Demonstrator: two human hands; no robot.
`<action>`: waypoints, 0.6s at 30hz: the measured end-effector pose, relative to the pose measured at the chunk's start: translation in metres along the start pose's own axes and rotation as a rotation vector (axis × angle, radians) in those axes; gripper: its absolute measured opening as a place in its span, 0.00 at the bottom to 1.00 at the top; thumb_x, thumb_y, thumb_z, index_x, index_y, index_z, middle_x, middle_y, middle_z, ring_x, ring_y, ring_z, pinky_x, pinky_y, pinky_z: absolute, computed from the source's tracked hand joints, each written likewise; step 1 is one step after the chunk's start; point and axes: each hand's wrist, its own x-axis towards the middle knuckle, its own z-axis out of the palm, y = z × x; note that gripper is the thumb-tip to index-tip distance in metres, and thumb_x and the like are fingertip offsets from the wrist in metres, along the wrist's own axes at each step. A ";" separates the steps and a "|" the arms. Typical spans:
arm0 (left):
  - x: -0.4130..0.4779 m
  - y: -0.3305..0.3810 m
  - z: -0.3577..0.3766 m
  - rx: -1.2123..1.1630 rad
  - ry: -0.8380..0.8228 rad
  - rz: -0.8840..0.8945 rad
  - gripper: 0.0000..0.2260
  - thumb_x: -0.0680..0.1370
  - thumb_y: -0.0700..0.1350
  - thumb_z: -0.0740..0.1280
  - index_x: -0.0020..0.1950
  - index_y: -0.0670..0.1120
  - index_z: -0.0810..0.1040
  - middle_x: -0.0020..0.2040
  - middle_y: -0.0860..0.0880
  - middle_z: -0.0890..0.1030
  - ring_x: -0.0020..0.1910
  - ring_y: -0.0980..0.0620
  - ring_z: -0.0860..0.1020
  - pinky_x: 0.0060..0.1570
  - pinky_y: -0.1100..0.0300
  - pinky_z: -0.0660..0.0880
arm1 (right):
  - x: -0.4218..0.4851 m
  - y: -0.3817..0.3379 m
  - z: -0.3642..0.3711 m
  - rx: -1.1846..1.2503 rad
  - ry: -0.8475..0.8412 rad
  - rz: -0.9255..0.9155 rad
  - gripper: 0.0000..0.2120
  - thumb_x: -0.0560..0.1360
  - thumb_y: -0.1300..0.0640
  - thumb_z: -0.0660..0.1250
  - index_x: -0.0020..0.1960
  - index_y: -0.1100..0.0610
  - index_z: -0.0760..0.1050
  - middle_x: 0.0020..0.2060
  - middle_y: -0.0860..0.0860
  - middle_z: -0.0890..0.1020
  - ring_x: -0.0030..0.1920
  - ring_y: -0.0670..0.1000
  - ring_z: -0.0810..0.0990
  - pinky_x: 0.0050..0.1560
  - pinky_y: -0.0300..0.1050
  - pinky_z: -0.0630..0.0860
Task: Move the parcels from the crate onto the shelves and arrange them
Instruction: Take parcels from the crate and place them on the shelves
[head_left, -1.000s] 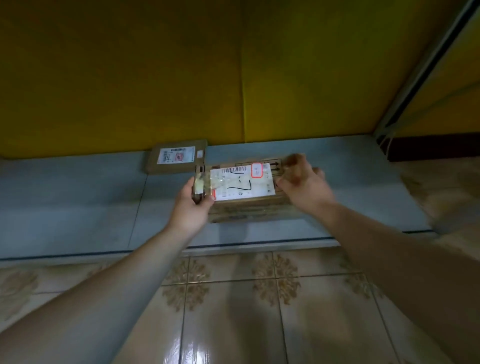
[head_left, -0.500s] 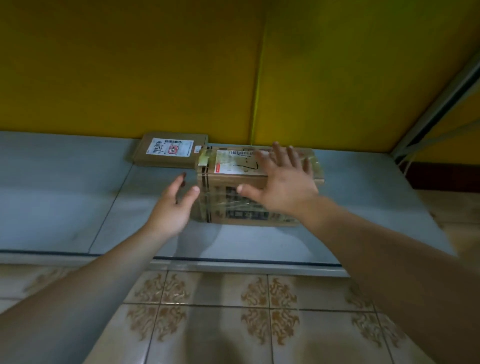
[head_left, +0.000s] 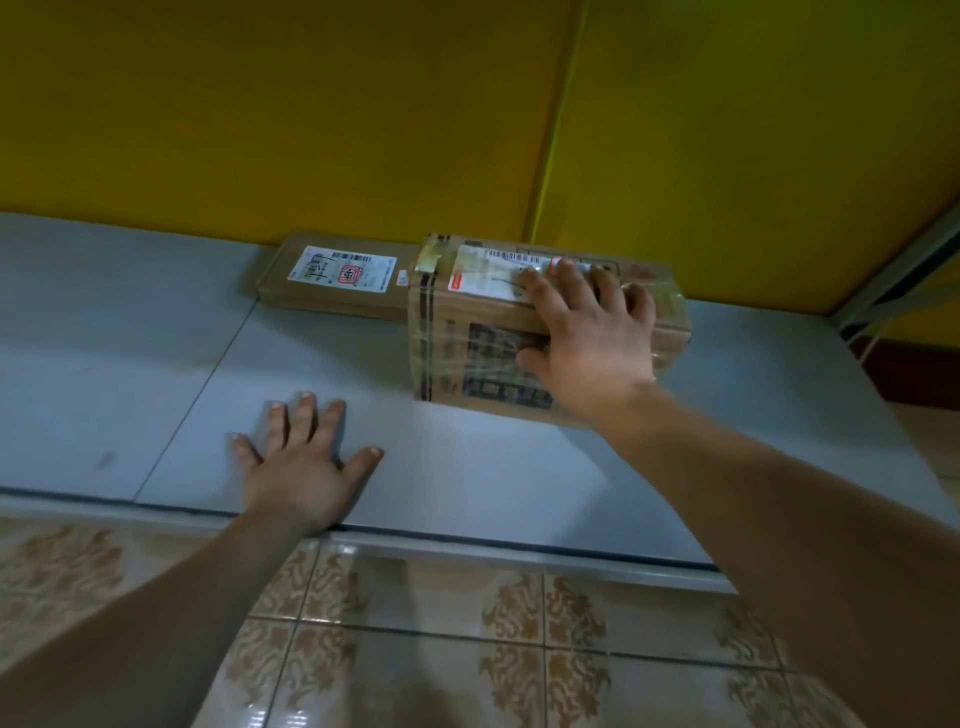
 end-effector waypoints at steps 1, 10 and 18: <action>0.000 -0.001 0.001 0.004 0.005 0.003 0.35 0.76 0.71 0.44 0.79 0.58 0.43 0.80 0.51 0.38 0.78 0.46 0.36 0.72 0.36 0.39 | 0.009 0.002 0.002 0.001 0.009 0.012 0.37 0.78 0.41 0.63 0.80 0.43 0.47 0.80 0.51 0.53 0.78 0.59 0.52 0.73 0.67 0.50; -0.003 0.000 0.000 -0.007 0.052 0.011 0.34 0.76 0.70 0.44 0.79 0.58 0.44 0.80 0.52 0.40 0.78 0.47 0.37 0.73 0.38 0.41 | 0.041 0.008 0.038 0.032 0.225 0.078 0.38 0.76 0.44 0.67 0.79 0.51 0.53 0.76 0.55 0.60 0.76 0.59 0.55 0.75 0.61 0.45; -0.003 0.001 0.001 -0.019 0.067 -0.002 0.34 0.76 0.70 0.45 0.79 0.58 0.44 0.80 0.53 0.41 0.78 0.48 0.38 0.73 0.39 0.40 | 0.075 0.018 0.052 0.026 0.297 0.046 0.37 0.77 0.46 0.67 0.79 0.55 0.55 0.76 0.57 0.62 0.76 0.60 0.57 0.74 0.59 0.46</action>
